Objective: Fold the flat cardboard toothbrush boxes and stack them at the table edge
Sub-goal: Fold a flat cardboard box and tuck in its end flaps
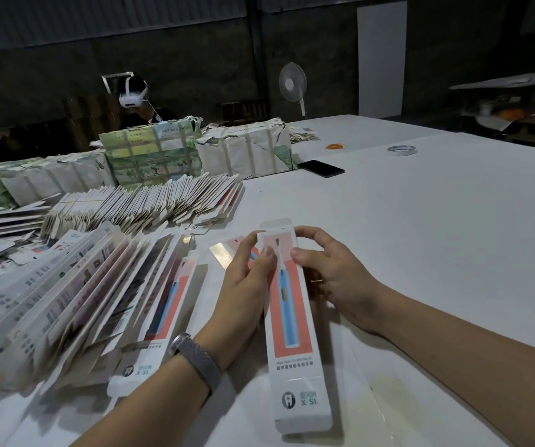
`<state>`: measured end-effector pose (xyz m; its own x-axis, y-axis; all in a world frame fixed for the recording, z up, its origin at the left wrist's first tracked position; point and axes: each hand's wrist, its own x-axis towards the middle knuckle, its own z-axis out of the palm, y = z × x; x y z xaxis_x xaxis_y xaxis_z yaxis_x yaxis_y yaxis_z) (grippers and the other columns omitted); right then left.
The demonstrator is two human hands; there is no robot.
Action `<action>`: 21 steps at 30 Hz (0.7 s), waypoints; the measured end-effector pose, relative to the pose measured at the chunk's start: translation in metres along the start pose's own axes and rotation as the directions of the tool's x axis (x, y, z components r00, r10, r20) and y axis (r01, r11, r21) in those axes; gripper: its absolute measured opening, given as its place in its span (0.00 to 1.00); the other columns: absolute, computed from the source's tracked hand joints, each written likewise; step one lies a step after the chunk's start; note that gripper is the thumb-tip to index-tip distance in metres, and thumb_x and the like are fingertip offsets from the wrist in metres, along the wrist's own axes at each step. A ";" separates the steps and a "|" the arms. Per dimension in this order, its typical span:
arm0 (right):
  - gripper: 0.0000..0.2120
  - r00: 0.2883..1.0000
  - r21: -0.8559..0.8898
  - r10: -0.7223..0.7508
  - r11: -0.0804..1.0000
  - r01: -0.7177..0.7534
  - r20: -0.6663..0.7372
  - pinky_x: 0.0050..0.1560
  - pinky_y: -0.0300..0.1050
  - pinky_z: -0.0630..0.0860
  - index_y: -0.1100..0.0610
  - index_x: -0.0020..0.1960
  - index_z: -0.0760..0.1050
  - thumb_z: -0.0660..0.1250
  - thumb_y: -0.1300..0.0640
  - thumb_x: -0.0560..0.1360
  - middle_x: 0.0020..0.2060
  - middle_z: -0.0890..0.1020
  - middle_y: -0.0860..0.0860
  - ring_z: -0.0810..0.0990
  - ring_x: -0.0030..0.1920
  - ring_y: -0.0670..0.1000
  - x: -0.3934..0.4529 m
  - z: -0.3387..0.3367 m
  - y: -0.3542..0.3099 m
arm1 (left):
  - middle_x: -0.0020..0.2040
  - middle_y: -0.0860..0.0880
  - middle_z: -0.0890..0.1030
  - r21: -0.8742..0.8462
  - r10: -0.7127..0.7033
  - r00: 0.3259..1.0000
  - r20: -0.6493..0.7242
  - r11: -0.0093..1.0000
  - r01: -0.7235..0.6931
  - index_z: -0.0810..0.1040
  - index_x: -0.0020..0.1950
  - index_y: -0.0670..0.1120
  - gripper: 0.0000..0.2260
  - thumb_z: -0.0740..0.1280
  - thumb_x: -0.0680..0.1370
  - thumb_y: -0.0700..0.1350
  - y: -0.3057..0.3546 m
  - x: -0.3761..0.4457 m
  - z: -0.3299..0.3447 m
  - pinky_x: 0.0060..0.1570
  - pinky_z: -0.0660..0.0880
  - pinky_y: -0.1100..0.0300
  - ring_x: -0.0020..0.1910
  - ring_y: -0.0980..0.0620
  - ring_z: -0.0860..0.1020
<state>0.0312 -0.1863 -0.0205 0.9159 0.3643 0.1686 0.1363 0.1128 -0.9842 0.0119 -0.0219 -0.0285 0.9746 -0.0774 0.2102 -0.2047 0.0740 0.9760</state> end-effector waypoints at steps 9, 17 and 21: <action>0.14 0.996 0.104 -0.030 0.994 0.039 -0.080 0.41 0.43 0.81 0.53 0.54 0.75 0.68 0.52 0.69 0.44 0.85 0.48 0.85 0.44 0.52 0.007 -0.002 0.003 | 0.53 0.46 0.84 0.143 -0.015 1.000 0.003 0.990 0.015 0.70 0.73 0.52 0.16 0.58 0.85 0.51 0.004 -0.002 0.004 0.43 0.82 0.56 0.44 0.49 0.85; 0.14 0.990 0.116 -0.062 0.990 0.076 -0.124 0.39 0.43 0.80 0.54 0.53 0.75 0.70 0.56 0.68 0.50 0.84 0.51 0.85 0.43 0.51 0.007 -0.001 0.002 | 0.58 0.45 0.83 0.204 -0.027 1.000 -0.011 0.978 0.029 0.67 0.76 0.50 0.19 0.57 0.85 0.52 0.004 -0.002 0.004 0.44 0.82 0.57 0.45 0.50 0.86; 0.15 0.984 0.072 -0.098 0.991 0.110 -0.148 0.41 0.45 0.79 0.48 0.53 0.72 0.71 0.52 0.68 0.54 0.80 0.50 0.84 0.48 0.53 0.005 0.000 0.002 | 0.55 0.50 0.85 0.150 -0.018 1.000 -0.003 0.989 0.018 0.67 0.75 0.54 0.18 0.59 0.85 0.55 0.004 -0.003 0.003 0.44 0.82 0.58 0.48 0.48 0.86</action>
<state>0.0358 -0.1839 -0.0213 0.9438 0.2104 0.2547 0.2086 0.2183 -0.9533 0.0082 -0.0247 -0.0252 0.9784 -0.0754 0.1927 -0.1984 -0.0775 0.9770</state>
